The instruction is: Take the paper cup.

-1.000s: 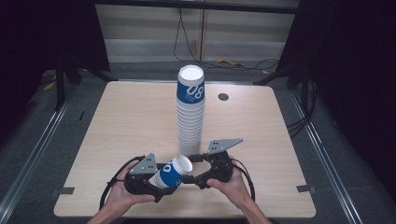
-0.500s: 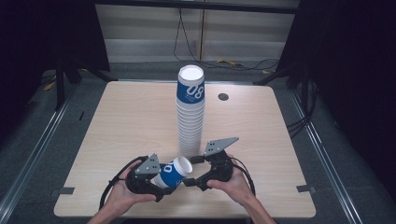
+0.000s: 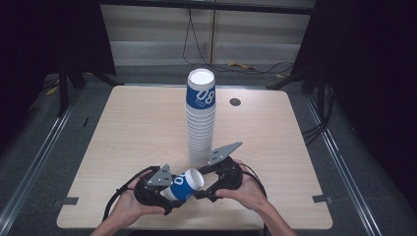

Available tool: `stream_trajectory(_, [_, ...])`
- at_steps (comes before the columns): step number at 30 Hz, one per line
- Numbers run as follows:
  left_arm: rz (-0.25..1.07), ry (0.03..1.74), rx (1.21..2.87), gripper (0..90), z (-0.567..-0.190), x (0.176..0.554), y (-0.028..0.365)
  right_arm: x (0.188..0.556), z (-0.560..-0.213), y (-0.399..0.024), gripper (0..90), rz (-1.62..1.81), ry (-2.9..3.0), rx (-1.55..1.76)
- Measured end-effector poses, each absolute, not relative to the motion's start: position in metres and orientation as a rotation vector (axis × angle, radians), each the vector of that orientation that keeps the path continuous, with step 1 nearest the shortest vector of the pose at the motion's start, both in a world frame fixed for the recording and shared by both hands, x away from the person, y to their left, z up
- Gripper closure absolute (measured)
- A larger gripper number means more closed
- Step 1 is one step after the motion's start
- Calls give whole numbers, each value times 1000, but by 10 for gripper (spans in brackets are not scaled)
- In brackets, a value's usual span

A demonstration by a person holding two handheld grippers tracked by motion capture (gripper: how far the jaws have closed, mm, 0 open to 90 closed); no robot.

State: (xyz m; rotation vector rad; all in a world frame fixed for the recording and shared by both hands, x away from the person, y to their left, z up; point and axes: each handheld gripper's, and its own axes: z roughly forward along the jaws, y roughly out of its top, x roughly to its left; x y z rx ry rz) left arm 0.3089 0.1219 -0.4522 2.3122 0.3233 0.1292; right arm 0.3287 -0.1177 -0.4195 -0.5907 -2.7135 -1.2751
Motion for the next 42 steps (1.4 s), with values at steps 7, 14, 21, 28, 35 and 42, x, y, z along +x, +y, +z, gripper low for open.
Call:
stream_trajectory(7, [114,288,2338,192,-453,307,116,334,-419,-111,166,-1180,-2744,-526])
stream_trajectory(14, [102,253,2351,193,-454,304,113,335,-420,-107,194,-1098,-2751,-478])
stream_trajectory(21, [93,227,2373,193,-455,303,110,333,-421,-98,198,-1013,-2765,-405])
stream_trajectory(28, [92,211,2374,193,-456,301,108,335,-422,-93,228,-963,-2769,-374])
stream_trajectory(35, [104,193,2374,187,-456,300,109,335,-421,-93,264,-955,-2775,-367])
stream_trajectory(42, [101,219,2291,156,-458,300,112,334,-420,-96,271,-960,-2784,-349])
